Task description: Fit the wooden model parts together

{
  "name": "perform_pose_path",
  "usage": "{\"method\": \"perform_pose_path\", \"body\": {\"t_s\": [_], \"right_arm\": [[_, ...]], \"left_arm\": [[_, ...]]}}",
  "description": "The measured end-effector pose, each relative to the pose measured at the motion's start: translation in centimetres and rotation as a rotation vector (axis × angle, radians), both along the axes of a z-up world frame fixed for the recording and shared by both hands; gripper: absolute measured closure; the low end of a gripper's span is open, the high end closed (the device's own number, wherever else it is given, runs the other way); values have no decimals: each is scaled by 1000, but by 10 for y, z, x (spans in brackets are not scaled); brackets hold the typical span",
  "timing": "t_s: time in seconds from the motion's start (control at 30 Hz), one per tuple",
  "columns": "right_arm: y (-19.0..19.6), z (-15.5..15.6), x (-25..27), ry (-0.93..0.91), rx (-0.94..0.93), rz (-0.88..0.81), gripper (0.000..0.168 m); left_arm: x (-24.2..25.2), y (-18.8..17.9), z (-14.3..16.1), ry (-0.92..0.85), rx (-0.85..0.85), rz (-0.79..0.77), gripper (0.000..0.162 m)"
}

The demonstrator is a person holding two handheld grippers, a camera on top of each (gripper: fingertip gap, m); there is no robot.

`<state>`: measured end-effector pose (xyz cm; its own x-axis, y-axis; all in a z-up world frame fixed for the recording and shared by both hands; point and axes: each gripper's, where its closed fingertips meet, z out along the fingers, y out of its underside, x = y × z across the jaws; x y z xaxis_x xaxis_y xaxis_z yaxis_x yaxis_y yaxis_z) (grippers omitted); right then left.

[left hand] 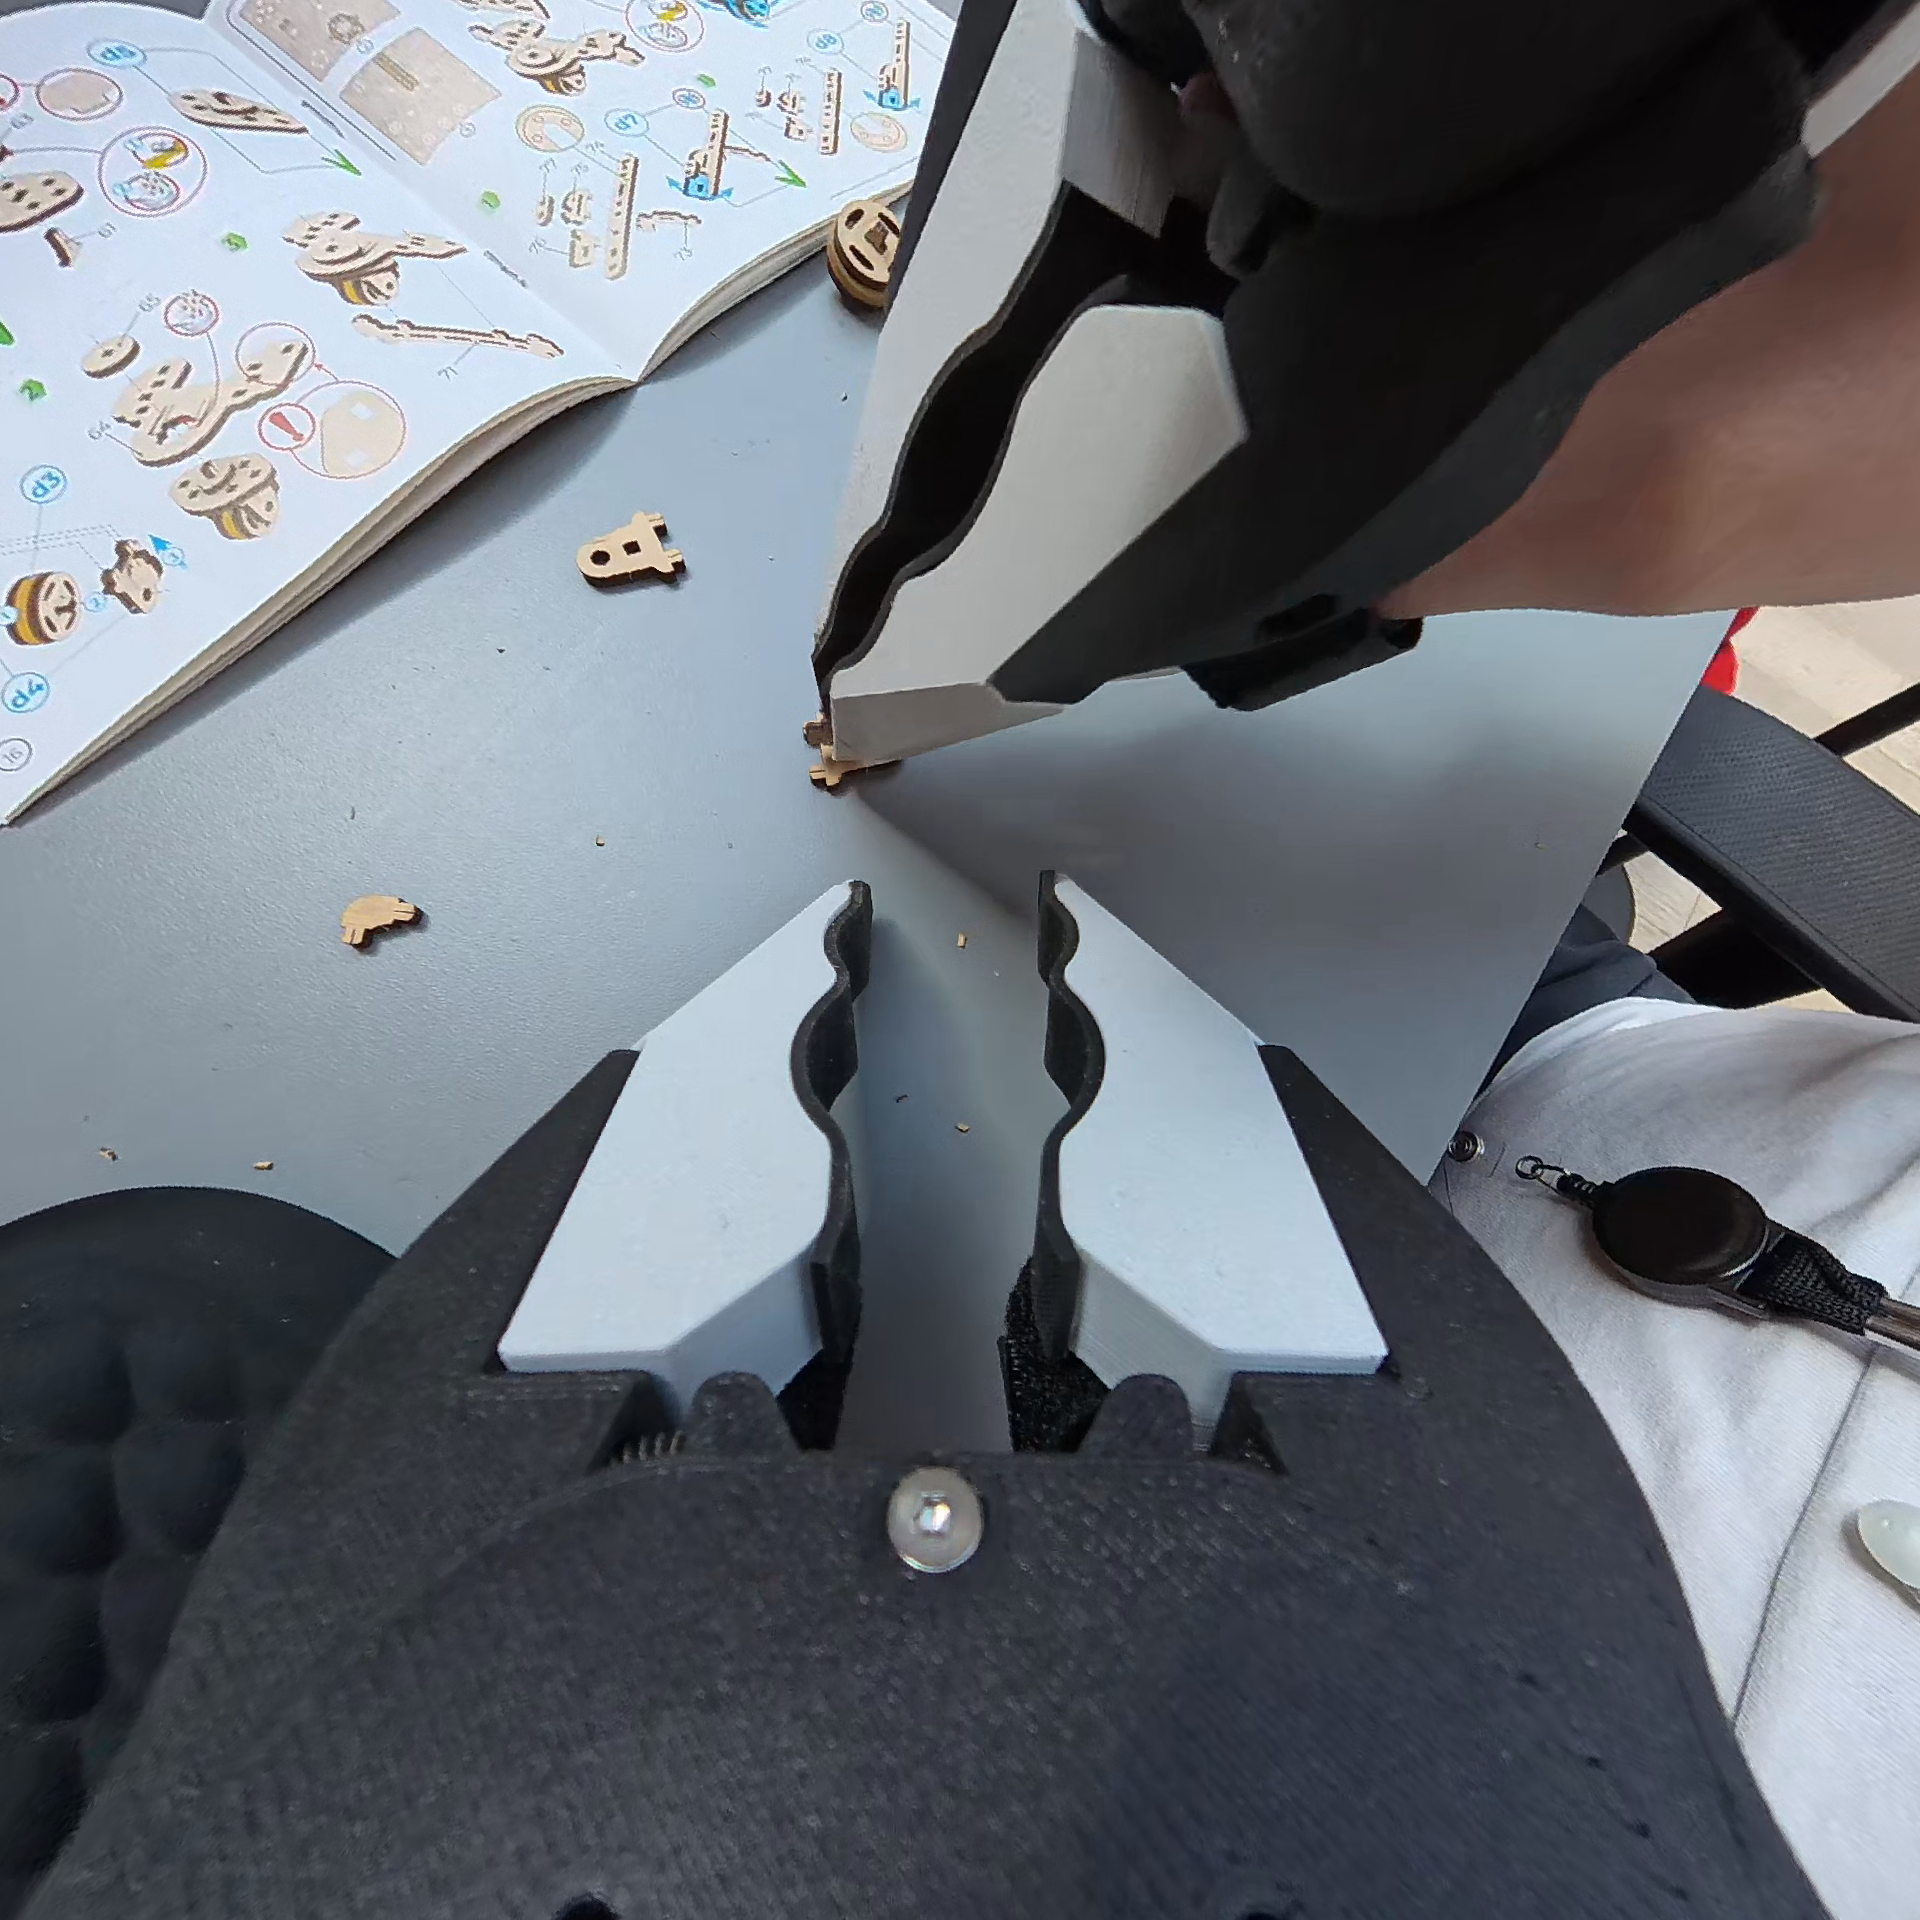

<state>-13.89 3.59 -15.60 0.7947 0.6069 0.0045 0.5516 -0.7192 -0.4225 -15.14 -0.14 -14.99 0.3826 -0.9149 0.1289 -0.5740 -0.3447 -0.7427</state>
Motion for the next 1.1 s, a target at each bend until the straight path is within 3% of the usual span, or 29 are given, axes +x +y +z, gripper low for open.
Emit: {"method": "perform_pose_path", "body": {"t_s": [0.4,0.63,1.1], "right_arm": [[-11,5,-9,108,-140,65,154],[-11,8,-2,74,-149,172,159],[-5,3,-7,55,-163,195,165]], "left_arm": [[-1,-1,3,-31,-22,1,131],[-1,-2,3,-40,-27,2,131],[-2,-3,4,-54,-43,3,132]]}}
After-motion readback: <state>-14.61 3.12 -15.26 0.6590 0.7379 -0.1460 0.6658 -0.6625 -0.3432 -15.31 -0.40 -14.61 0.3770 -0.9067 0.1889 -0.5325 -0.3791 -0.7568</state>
